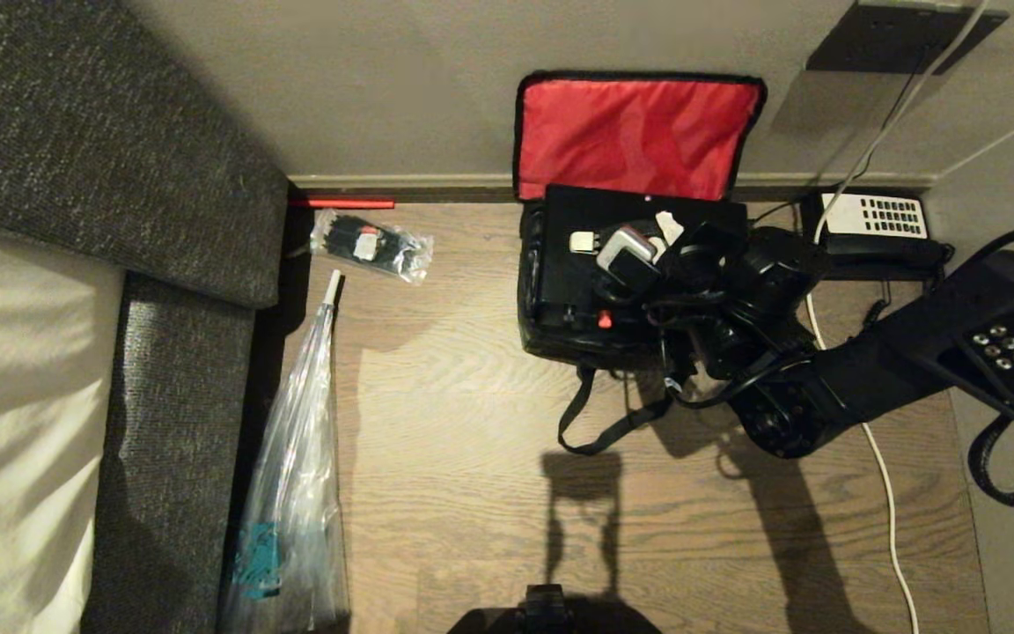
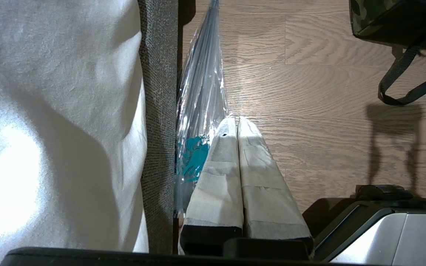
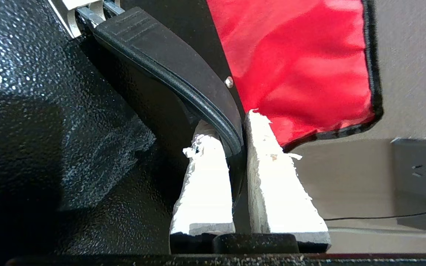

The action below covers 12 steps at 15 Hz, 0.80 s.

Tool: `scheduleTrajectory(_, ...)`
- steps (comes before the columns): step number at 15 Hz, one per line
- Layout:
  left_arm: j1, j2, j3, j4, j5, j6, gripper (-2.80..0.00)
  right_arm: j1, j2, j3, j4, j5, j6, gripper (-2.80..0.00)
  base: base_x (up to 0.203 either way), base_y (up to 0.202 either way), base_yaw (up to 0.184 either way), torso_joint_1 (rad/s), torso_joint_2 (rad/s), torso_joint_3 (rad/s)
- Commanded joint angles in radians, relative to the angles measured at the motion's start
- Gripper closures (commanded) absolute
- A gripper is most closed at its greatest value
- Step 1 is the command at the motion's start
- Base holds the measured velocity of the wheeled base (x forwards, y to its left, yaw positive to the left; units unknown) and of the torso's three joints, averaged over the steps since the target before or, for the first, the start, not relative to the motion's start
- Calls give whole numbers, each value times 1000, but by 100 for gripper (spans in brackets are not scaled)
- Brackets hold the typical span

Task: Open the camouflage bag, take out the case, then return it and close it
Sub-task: Place the black box back

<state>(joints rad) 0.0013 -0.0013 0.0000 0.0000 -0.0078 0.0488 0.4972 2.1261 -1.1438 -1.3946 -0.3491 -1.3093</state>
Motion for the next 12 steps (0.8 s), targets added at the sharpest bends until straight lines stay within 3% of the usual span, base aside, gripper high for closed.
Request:
scheduleTrajectory(1,0,1,2,0,0,0,0,-2,51,-1,-16,-2,-6,0,0,0,0,0,0,0)
scheduleTrajectory(12,0,1,2,0,0,0,0,-2,139,-4,-15,-1,38,0,0,0,0,0,0,0)
